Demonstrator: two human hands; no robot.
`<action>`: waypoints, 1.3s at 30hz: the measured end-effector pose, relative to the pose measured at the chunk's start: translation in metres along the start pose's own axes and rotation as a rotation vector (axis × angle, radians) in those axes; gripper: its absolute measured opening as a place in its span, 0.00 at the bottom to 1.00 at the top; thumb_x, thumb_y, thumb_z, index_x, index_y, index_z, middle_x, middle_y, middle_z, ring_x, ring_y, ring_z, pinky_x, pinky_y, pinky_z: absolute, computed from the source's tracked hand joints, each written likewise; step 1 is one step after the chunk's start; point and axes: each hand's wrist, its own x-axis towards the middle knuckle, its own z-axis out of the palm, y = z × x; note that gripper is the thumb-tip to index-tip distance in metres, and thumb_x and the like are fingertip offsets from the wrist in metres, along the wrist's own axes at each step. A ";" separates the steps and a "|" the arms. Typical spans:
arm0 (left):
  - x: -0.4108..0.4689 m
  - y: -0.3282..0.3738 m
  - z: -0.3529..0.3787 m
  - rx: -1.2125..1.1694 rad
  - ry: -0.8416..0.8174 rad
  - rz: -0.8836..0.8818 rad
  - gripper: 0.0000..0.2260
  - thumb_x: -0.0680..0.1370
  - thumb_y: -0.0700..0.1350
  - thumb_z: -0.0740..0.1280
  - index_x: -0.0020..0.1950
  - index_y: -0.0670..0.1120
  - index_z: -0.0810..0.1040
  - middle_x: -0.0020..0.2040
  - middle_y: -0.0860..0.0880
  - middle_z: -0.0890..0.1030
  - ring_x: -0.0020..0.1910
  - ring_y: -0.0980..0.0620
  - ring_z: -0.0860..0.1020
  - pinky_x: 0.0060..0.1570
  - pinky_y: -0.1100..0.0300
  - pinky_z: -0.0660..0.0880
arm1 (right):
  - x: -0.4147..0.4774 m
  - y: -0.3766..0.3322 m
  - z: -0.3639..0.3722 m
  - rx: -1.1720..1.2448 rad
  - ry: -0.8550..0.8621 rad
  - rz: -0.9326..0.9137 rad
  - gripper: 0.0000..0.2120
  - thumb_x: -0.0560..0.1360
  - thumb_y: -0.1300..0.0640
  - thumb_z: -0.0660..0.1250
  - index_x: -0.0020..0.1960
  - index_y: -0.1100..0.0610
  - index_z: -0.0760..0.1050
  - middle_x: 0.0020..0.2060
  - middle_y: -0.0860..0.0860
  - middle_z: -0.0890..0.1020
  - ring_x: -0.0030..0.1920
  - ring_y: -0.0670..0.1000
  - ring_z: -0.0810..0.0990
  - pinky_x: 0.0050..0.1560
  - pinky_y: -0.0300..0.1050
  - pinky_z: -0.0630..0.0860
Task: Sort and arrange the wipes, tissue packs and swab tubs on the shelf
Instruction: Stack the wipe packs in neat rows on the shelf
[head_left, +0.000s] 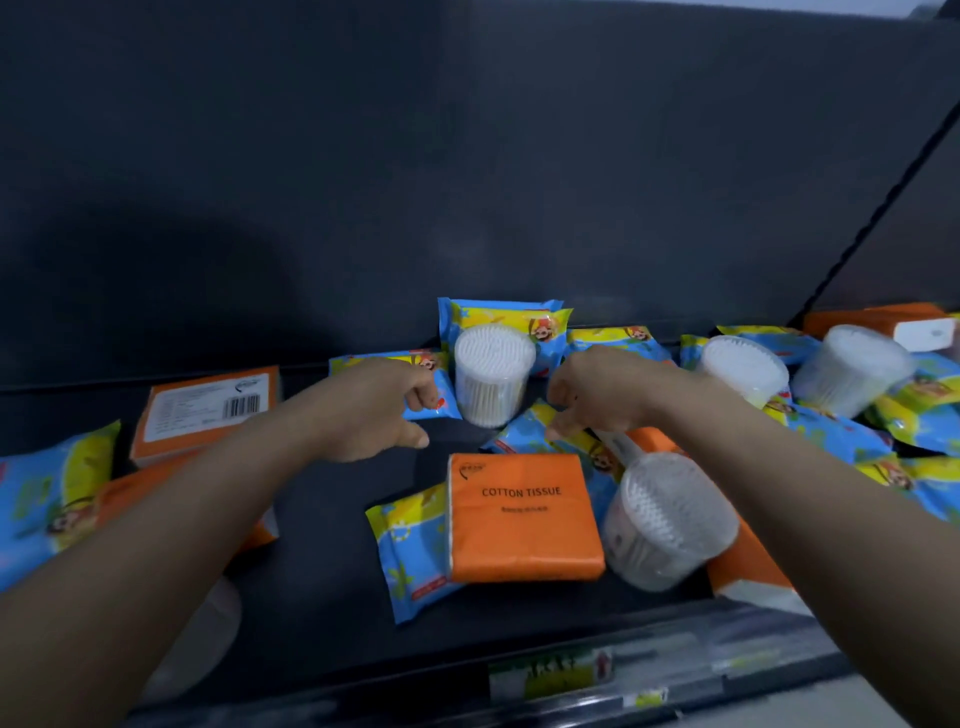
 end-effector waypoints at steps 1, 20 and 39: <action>-0.002 0.002 0.002 -0.001 -0.022 -0.017 0.16 0.71 0.45 0.73 0.56 0.47 0.76 0.49 0.54 0.76 0.49 0.55 0.75 0.52 0.62 0.72 | 0.000 0.001 0.002 -0.005 -0.020 -0.009 0.18 0.70 0.44 0.70 0.34 0.56 0.70 0.31 0.51 0.76 0.38 0.54 0.75 0.35 0.45 0.67; -0.036 0.031 0.048 0.002 -0.193 -0.385 0.24 0.68 0.44 0.74 0.62 0.51 0.73 0.56 0.53 0.75 0.53 0.55 0.73 0.54 0.59 0.72 | 0.004 0.024 0.018 -0.137 -0.048 -0.267 0.17 0.72 0.43 0.66 0.43 0.58 0.73 0.37 0.51 0.74 0.45 0.53 0.72 0.41 0.46 0.68; -0.029 -0.005 0.010 0.167 -0.045 -0.407 0.21 0.69 0.46 0.74 0.57 0.46 0.70 0.54 0.48 0.74 0.48 0.51 0.72 0.46 0.58 0.69 | 0.003 0.025 0.004 0.244 -0.115 -0.140 0.16 0.66 0.52 0.76 0.41 0.58 0.71 0.34 0.49 0.72 0.37 0.51 0.70 0.39 0.46 0.67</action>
